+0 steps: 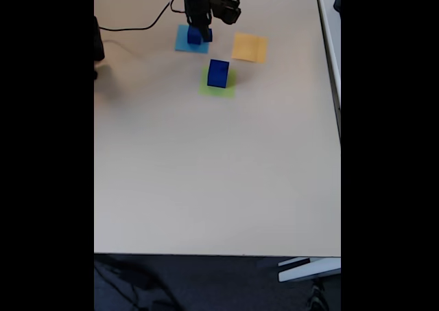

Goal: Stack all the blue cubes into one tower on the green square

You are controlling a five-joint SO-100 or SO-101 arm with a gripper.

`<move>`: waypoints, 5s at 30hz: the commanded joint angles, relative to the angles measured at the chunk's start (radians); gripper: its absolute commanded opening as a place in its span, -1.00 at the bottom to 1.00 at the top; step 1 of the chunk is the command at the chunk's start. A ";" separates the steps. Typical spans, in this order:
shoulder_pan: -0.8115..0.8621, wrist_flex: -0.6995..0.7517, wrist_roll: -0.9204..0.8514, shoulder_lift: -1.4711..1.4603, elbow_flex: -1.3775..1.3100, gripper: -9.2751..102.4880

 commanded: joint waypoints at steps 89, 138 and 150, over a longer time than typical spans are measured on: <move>0.015 -0.213 0.072 -0.454 -0.583 -0.80; 0.055 -0.239 -0.097 -0.454 -0.810 -0.44; 0.184 -0.207 -0.187 -0.127 -0.354 -0.45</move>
